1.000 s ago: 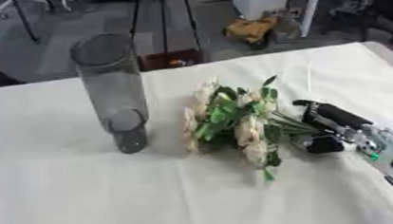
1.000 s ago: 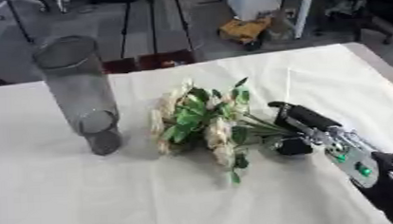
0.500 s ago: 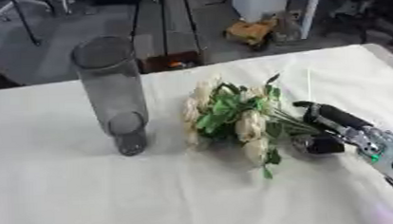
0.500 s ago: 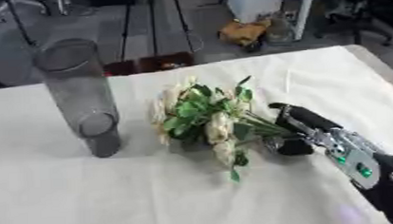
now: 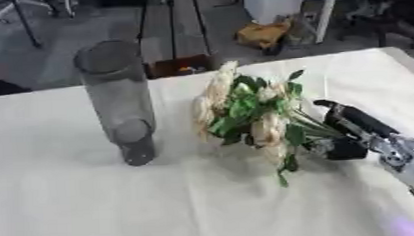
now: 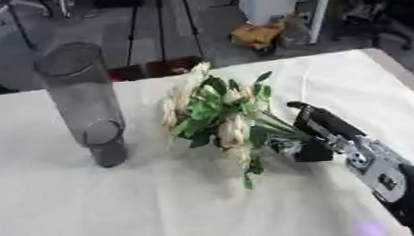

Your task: Arrange flowers into the vase.

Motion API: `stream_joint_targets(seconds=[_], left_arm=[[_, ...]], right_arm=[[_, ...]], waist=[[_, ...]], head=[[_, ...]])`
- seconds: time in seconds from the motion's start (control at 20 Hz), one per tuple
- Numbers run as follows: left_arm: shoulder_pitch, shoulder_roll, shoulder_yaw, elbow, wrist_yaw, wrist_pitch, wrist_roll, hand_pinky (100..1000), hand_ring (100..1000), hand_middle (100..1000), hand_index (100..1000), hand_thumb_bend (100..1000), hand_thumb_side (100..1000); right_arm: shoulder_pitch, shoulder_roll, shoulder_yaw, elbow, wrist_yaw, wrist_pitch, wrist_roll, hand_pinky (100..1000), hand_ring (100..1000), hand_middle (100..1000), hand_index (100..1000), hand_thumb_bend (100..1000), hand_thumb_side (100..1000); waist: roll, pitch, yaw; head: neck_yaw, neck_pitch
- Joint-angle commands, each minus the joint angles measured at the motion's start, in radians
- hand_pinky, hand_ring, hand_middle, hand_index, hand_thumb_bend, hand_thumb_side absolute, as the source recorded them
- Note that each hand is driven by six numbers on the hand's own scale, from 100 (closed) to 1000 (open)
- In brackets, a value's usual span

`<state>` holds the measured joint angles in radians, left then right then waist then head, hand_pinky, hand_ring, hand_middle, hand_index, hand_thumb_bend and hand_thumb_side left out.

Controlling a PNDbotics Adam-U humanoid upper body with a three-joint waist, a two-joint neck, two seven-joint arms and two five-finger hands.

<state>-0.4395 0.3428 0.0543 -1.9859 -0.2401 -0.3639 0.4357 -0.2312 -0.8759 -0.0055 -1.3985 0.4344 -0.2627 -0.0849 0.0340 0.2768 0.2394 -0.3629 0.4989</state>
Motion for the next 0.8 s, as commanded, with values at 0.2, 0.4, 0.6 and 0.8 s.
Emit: stream_joint_targets(seconds=[0.2, 0.4, 0.6, 0.8], left_arm=[[-0.003, 0.031, 0.012, -0.014, -0.010, 0.001, 0.005, 643, 910, 936, 966, 100, 1000], [-0.003, 0.034, 0.012, -0.014, -0.011, 0.001, 0.006, 643, 909, 935, 967, 100, 1000], [-0.003, 0.037, 0.012, -0.014, -0.012, -0.001, 0.007, 643, 908, 934, 967, 100, 1000], [-0.004, 0.039, 0.011, -0.014, -0.013, -0.002, 0.007, 643, 908, 934, 967, 100, 1000]], right_arm=[[0.008, -0.062, -0.034, -0.161, -0.052, 0.087, -0.097, 152, 1000, 100, 100, 249, 527], [0.021, -0.071, -0.043, -0.244, -0.112, 0.148, -0.124, 143, 1000, 100, 100, 191, 478], [0.014, -0.073, -0.055, -0.317, -0.174, 0.209, -0.134, 129, 1000, 100, 100, 156, 423], [-0.001, -0.077, -0.061, -0.384, -0.235, 0.259, -0.137, 116, 1000, 100, 100, 143, 369]], waist=[[-0.008, -0.024, -0.006], [-0.010, -0.028, -0.008], [-0.011, -0.033, -0.009], [-0.013, -0.034, -0.009]], head=[[0.004, -0.012], [0.005, -0.012], [0.002, -0.016], [0.001, -0.023]])
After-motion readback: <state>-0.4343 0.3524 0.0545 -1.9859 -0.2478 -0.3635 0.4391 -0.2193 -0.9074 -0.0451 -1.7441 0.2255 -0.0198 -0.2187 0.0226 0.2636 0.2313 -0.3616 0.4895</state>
